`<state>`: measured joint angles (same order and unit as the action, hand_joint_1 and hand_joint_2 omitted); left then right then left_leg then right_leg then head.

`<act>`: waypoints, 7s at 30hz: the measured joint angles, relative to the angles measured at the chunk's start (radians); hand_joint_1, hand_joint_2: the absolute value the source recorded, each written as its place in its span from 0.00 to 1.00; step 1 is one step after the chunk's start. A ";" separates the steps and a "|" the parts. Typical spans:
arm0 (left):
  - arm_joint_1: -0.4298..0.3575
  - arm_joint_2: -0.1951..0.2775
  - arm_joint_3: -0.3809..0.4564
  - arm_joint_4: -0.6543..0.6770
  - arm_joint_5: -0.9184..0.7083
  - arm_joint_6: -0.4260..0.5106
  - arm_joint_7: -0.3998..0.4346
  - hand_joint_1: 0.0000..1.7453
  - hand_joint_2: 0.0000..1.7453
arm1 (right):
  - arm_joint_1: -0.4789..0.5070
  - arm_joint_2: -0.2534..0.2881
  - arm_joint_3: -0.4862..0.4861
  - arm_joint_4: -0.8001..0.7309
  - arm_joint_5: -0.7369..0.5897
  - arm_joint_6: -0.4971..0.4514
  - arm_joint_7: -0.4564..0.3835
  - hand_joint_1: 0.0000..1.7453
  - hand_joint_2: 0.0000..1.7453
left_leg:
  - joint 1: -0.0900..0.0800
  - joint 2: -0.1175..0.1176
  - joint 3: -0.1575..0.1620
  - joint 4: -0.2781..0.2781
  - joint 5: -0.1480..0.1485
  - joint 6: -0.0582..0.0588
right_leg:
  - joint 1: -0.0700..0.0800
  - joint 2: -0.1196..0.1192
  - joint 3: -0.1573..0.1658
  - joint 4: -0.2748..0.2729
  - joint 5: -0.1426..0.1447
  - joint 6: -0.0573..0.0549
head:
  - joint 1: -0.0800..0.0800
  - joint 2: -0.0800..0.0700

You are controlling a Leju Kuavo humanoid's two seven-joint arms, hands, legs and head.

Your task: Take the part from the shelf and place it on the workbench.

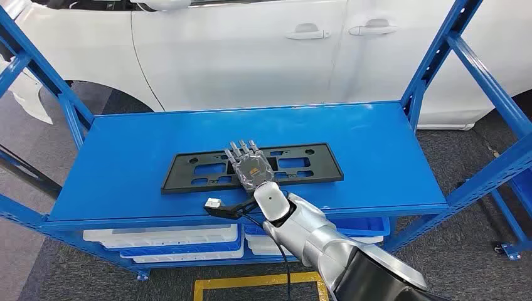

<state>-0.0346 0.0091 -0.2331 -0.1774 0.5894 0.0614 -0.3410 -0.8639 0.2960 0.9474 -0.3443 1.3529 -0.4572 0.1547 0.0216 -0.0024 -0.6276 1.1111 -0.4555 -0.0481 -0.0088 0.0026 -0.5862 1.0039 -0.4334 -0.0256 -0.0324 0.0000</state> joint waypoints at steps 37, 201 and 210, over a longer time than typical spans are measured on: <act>-0.009 0.005 -0.022 0.000 -0.024 0.059 -0.196 0.00 0.00 | -0.010 -0.059 -0.343 -0.078 -0.150 -0.087 -0.197 1.00 1.00 | -0.011 -0.005 0.034 -0.098 0.020 0.032 | -0.014 0.003 -0.019 0.021 -0.010 0.046 | 0.000 0.000; 0.021 0.054 0.123 0.000 0.062 0.202 0.000 0.00 0.00 | 0.342 -0.549 -0.313 -1.497 -1.547 0.583 -0.748 1.00 1.00 | -0.011 0.041 0.080 -0.148 0.025 0.055 | -0.007 0.007 -0.120 0.277 -0.135 0.049 | 0.017 0.000; 0.011 0.054 0.080 0.000 -0.003 0.240 0.019 0.00 0.00 | 0.357 -0.596 -0.312 -1.535 -1.543 0.536 -0.724 1.00 1.00 | -0.013 0.085 0.067 -0.096 -0.012 0.012 | -0.007 -0.021 -0.007 0.022 -0.016 0.008 | 0.015 0.000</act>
<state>-0.0240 0.0627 -0.1527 -0.1770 0.5861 0.3015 -0.3219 -0.5070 -0.3001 0.6353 -1.8789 -0.1898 0.0784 -0.5695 0.0083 0.0826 -0.5609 1.0147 -0.4671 -0.0360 -0.0157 -0.0185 -0.5931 1.0255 -0.4491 -0.0180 -0.0177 0.0000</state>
